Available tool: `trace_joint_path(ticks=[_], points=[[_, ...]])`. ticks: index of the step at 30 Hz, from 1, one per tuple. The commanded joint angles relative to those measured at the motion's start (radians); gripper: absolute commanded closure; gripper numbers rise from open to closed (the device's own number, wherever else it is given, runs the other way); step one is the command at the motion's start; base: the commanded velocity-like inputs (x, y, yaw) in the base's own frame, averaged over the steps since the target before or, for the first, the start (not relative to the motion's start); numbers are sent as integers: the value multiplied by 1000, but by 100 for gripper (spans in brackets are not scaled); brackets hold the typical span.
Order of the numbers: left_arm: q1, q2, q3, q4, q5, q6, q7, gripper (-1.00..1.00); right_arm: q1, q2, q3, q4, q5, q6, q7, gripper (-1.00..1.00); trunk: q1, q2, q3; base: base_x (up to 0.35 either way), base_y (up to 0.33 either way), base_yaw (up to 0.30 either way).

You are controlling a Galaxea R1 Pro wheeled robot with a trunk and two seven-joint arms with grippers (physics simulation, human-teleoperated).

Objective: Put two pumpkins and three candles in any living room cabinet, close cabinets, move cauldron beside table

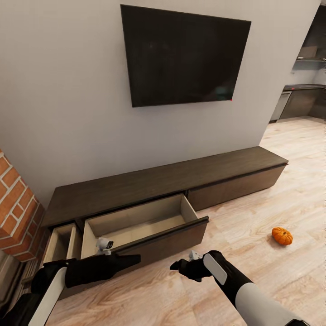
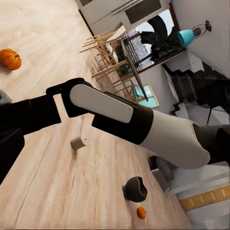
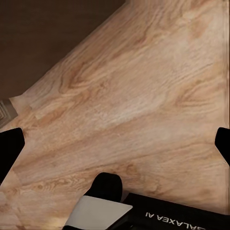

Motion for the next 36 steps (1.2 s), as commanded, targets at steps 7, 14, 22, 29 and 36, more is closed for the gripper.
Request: trace_joint_path(ticks=[7,14,22,29,36], points=[[-2,-1,2,0,-83,8,2,-100,-1,-12,2,0,-4,2,-97,-100,0,0,5,0,0,-198],[-20,-4,4,10,-134,9,150,-100,-1,-17,7,0,37,-20,-257,-100,0,0,12,0,0,-218],[-37,-49,7,27,-136,9,578,-100,1,-22,8,13,233,-144,-285,-100,0,0,19,0,0,-162],[-39,-163,2,28,-138,7,998,-100,2,-76,7,16,239,-165,-283,-100,0,0,21,0,0,-113],[-46,-242,-36,84,-140,2,1227,-100,4,-138,3,17,229,-169,-275,-100,0,0,25,0,0,-160]])
